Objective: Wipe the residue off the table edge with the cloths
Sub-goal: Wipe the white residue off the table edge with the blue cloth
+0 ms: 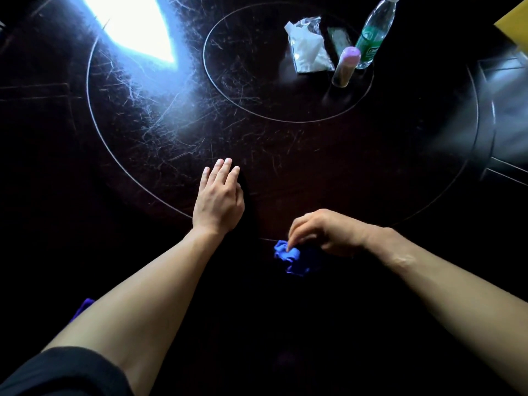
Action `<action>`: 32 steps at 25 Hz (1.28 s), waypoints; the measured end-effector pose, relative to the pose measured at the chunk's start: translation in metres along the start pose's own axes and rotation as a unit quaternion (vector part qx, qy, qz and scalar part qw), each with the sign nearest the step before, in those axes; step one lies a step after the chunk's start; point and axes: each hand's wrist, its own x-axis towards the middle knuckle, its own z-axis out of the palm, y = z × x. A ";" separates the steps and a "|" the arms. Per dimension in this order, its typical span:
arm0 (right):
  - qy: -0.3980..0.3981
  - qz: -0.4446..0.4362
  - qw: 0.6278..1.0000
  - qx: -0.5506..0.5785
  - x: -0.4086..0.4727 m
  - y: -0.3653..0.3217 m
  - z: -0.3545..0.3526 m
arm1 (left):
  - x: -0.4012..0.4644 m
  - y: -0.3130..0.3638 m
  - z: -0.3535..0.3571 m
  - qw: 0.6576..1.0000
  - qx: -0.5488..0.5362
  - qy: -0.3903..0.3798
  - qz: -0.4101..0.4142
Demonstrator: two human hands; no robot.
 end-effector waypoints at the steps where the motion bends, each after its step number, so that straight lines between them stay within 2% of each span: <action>1: 0.018 0.031 0.998 0.046 -0.013 0.006 -0.004 | 0.000 0.000 0.001 1.000 0.000 0.000 0.000; 3: 0.143 0.113 0.976 0.122 -0.040 0.023 -0.012 | 0.000 0.000 0.002 1.000 0.002 -0.002 -0.001; 4: 0.242 0.166 0.949 0.118 -0.053 0.032 -0.015 | 0.000 0.000 0.002 1.000 0.003 -0.004 -0.002; 6: 0.409 0.282 0.865 0.069 -0.074 0.046 -0.012 | 0.000 0.001 0.003 1.000 0.004 -0.003 -0.003; 7: 0.458 0.330 0.825 0.045 -0.079 0.048 -0.006 | 0.000 0.001 0.003 1.000 0.004 -0.002 -0.004; 9: 0.519 0.374 0.768 0.009 -0.081 0.047 0.018 | 0.000 0.002 0.003 1.000 0.004 0.000 -0.004; 13: 0.621 0.374 0.689 0.017 -0.049 0.017 0.071 | -0.001 0.004 0.003 1.000 0.005 0.003 -0.006; 15: 0.641 0.352 0.681 0.029 -0.022 -0.006 0.092 | -0.001 0.004 0.003 1.000 0.005 0.004 -0.006; 19: 0.631 0.312 0.710 0.029 0.028 -0.042 0.118 | 0.000 0.003 0.003 1.000 0.011 0.003 -0.003; 23: 0.626 0.288 0.698 0.196 0.044 -0.043 0.109 | 0.001 0.000 0.002 1.000 0.009 0.004 -0.002; 25: 0.630 0.276 0.686 0.237 0.030 -0.025 0.089 | 0.000 0.001 0.002 1.000 0.008 0.002 -0.002; 29: 0.635 0.307 0.674 0.221 -0.016 0.029 0.027 | -0.001 0.002 0.005 1.000 0.006 -0.001 -0.007; 32: 0.591 0.364 0.711 0.111 -0.042 0.056 -0.001 | -0.001 0.003 0.005 1.000 0.005 0.001 -0.006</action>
